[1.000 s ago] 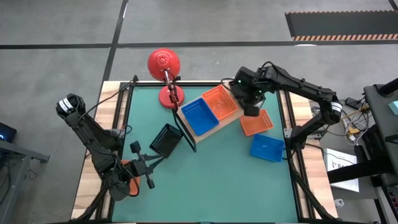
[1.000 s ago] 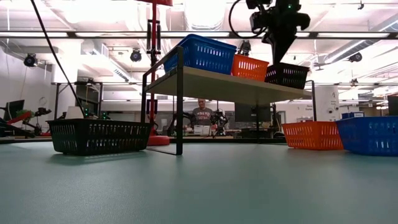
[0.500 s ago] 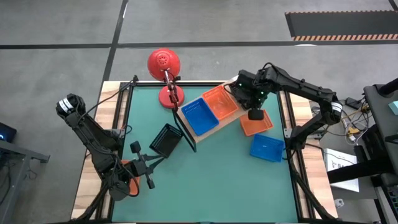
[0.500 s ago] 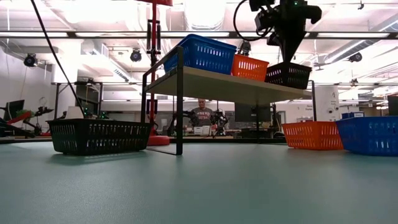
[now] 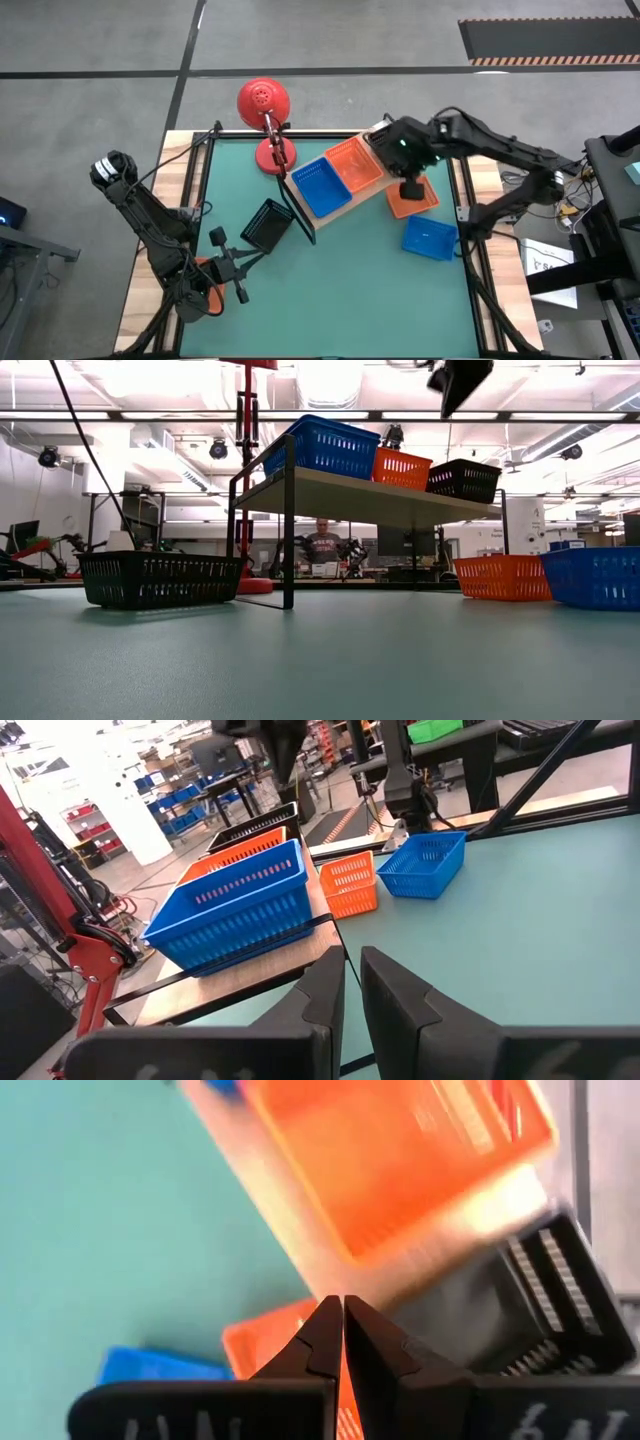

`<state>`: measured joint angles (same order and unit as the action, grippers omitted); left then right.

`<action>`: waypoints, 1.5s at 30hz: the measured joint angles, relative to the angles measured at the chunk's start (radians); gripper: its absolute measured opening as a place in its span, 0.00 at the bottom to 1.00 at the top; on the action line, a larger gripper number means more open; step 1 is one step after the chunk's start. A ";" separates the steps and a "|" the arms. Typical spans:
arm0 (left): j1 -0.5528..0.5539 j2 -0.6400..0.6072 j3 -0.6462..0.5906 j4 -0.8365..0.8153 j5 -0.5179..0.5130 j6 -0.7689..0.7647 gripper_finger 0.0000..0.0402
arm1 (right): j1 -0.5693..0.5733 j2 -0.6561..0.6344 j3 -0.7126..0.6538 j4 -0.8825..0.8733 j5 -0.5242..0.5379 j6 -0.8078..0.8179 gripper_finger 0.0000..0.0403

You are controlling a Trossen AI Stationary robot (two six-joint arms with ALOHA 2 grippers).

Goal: Stack baskets on shelf by color
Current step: Stack the right orange basket on top of the orange basket on the shelf

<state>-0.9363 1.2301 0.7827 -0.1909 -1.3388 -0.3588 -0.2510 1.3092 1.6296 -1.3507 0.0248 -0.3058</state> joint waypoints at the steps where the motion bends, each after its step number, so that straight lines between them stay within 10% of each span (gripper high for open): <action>1: 0.000 0.000 0.000 0.000 0.000 0.000 0.05 | 0.034 -0.020 -0.011 0.023 0.000 0.014 0.02; 18: 0.001 0.000 -0.001 0.006 0.000 -0.004 0.05 | 0.598 -0.239 -0.477 0.579 0.206 0.141 0.02; 33: 0.006 0.000 -0.004 0.111 -0.001 -0.005 0.05 | 0.729 -0.245 -0.851 1.094 0.264 0.176 0.02; 39: 0.008 0.000 -0.004 0.136 -0.001 -0.005 0.05 | 0.731 -0.225 -0.882 1.061 0.404 0.464 0.02; 45: 0.008 0.000 -0.004 0.150 -0.001 -0.003 0.05 | 0.717 -0.176 -0.861 0.673 0.599 1.025 0.02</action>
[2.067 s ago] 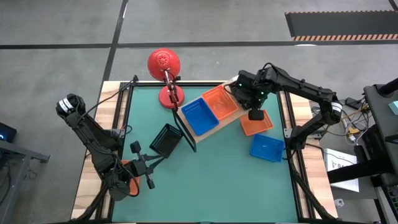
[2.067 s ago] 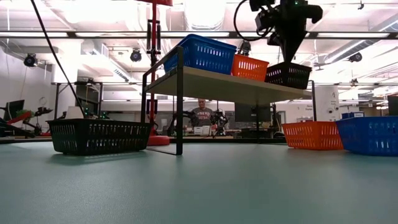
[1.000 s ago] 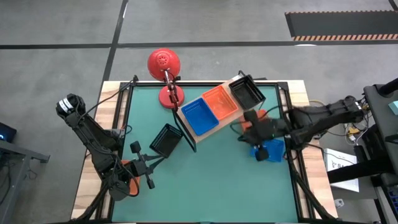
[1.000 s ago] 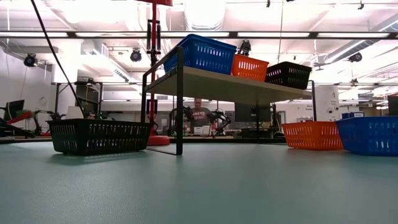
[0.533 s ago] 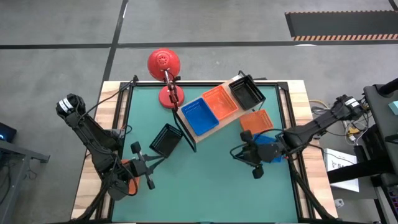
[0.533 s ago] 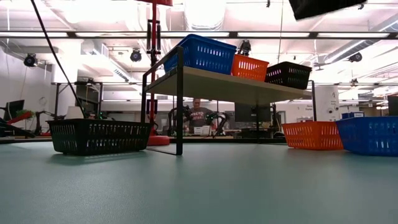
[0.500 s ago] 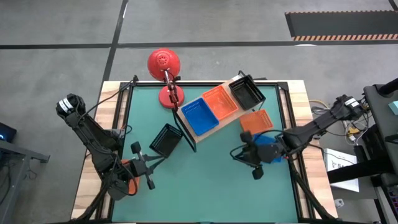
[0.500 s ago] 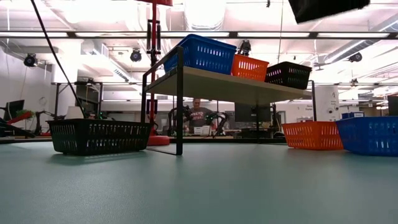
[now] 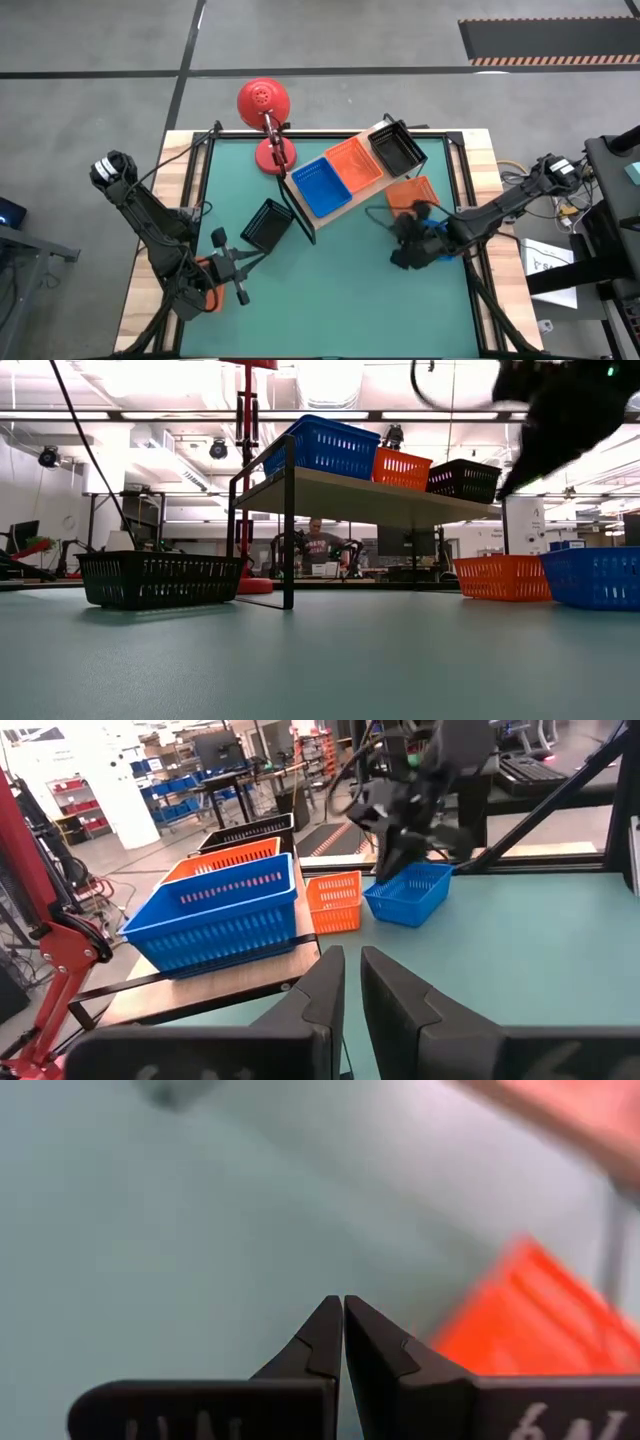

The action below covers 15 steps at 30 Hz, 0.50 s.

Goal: Stack baskets on shelf by color
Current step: Stack the right orange basket on top of the orange basket on the shelf

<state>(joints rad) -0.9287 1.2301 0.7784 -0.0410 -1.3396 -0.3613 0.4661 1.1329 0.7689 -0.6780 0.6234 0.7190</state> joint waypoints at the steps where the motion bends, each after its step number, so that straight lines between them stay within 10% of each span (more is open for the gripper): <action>1: 0.000 0.000 0.000 0.003 0.000 0.001 0.05 | -0.009 0.006 0.005 -0.068 0.002 0.086 0.02; 7: 0.006 0.000 0.000 0.006 0.000 0.002 0.05 | -0.054 0.023 0.006 -0.274 -0.002 0.396 0.02; 15: 0.008 0.000 0.000 0.006 0.000 0.005 0.05 | -0.087 0.023 0.008 -0.224 0.006 0.380 0.13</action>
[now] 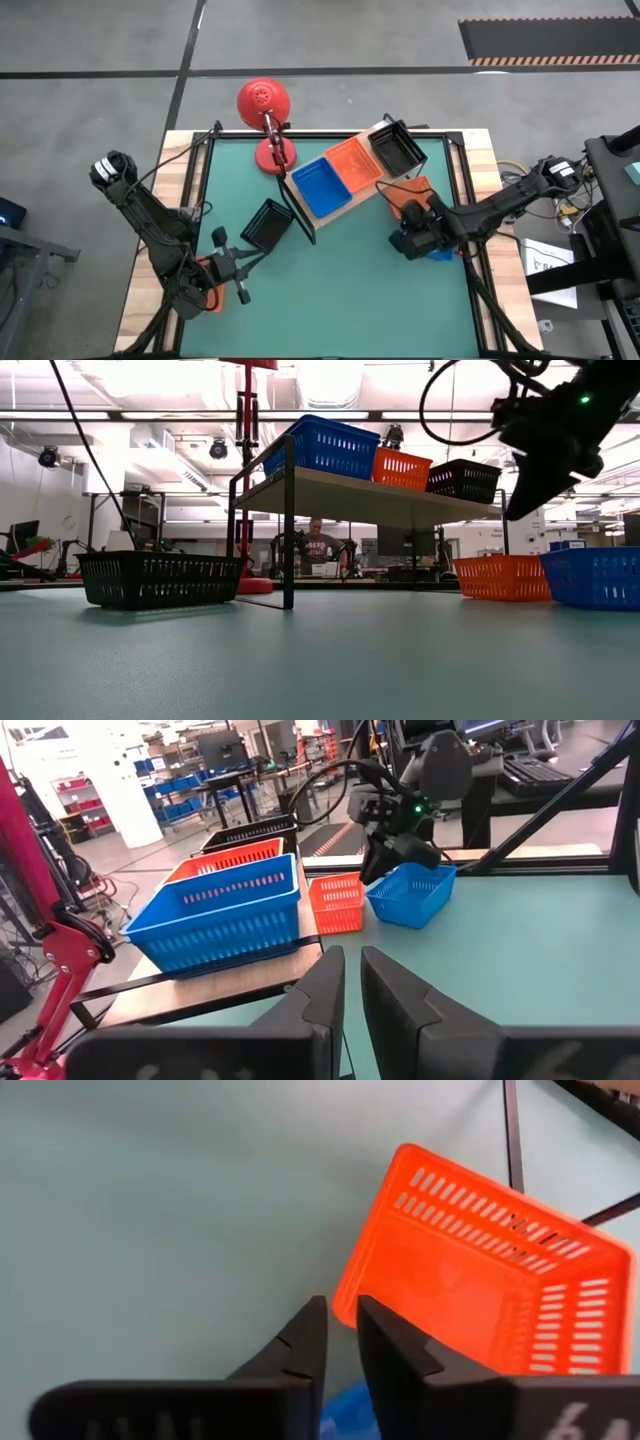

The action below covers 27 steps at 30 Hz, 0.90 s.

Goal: Stack baskets on shelf by color
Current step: Stack the right orange basket on top of the orange basket on the shelf

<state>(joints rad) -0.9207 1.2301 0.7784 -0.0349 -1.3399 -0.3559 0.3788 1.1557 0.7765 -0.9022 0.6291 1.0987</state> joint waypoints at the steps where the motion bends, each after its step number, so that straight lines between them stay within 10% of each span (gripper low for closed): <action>1: 0.000 0.000 0.000 0.000 0.000 0.002 0.05 | -0.006 0.000 0.000 0.010 0.001 -0.003 0.16; 13: 0.005 0.000 0.000 -0.007 0.000 0.006 0.05 | -0.102 0.121 -0.001 0.059 0.024 0.013 0.41; 27: 0.005 0.000 0.000 -0.008 0.000 0.006 0.05 | -0.139 0.309 -0.002 0.119 0.024 0.026 0.43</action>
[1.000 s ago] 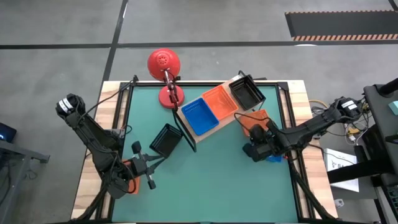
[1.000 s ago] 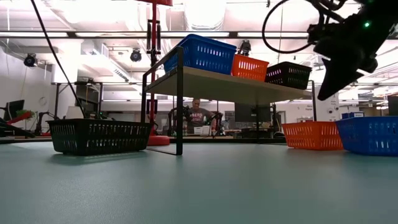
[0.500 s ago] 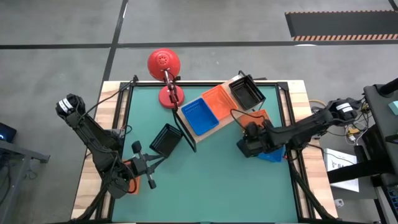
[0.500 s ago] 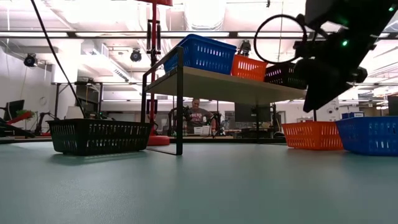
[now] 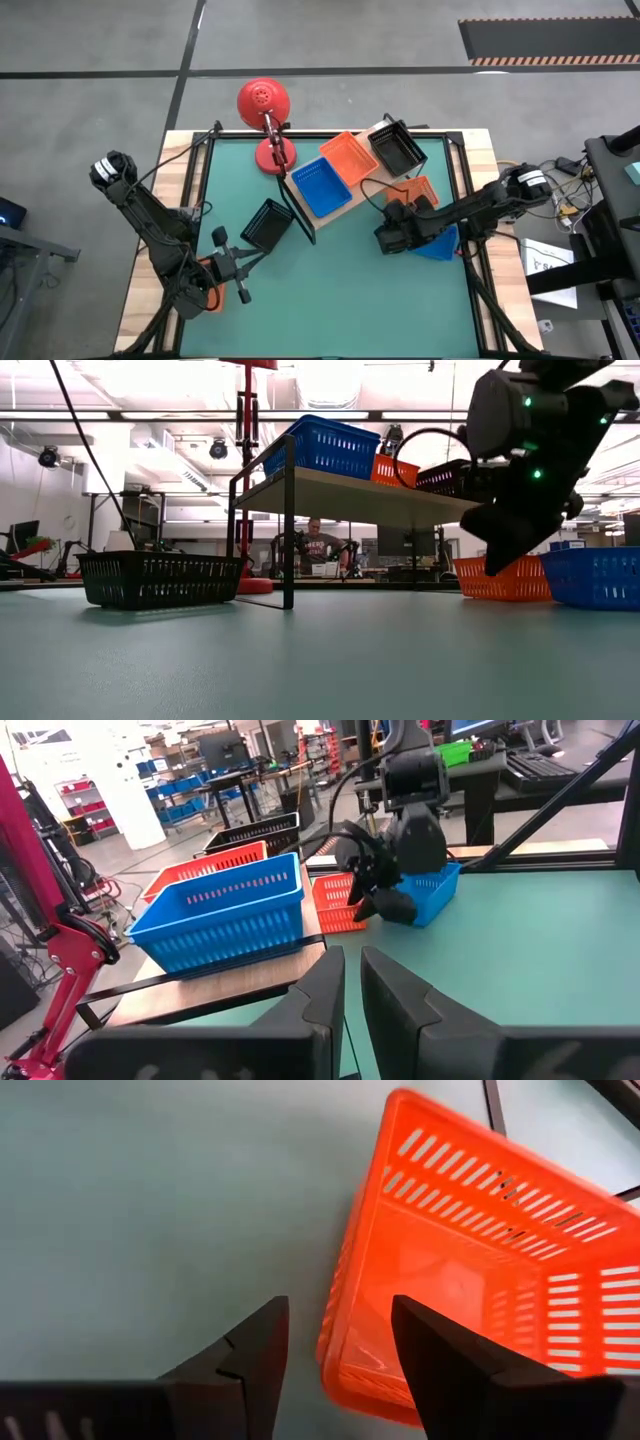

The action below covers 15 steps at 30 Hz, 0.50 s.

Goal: Stack baskets on shelf by color
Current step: Stack the right orange basket on top of the orange basket on the shelf

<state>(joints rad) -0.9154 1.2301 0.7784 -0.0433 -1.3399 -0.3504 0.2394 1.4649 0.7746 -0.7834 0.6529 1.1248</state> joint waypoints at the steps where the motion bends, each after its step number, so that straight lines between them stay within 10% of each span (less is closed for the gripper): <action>1: 0.000 0.000 0.000 0.000 0.000 0.000 0.05 | 0.000 0.011 0.000 0.000 0.000 0.001 0.43; 15: 0.000 0.000 0.000 0.000 0.000 -0.001 0.05 | -0.001 0.050 0.000 0.021 -0.006 -0.023 0.28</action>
<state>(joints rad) -0.9154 1.2301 0.7784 -0.0429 -1.3399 -0.3511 0.2382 1.5146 0.7746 -0.7624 0.6466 1.1016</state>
